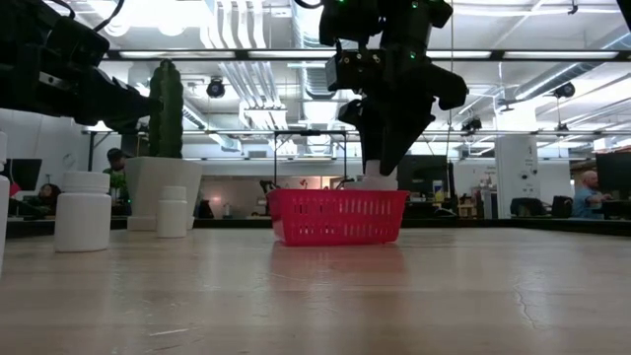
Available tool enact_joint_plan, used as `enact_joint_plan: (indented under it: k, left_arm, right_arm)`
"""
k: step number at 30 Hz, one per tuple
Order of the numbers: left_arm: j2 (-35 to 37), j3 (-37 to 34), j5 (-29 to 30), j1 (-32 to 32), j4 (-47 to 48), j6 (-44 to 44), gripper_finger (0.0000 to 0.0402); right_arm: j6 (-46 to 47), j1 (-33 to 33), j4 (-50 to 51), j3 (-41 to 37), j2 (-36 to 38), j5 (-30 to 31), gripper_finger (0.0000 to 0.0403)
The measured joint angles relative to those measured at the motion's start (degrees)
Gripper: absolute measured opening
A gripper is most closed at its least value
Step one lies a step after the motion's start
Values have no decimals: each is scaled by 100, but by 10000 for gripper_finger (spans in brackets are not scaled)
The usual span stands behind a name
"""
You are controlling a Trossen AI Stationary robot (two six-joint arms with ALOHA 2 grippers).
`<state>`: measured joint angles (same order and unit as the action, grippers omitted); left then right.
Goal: Pick and place pill bottles into a basket
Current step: Put the white pill bottle into the red bin
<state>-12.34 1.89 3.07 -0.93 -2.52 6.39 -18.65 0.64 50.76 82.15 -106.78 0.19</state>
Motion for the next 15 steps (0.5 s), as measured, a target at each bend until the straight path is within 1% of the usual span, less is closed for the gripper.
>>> enact_joint_plan:
  k: [15]
  left_arm:
    - [0,0,0,-2,1,0,5]
  right_arm:
    - [-152,0,-54,7,7,138,180]
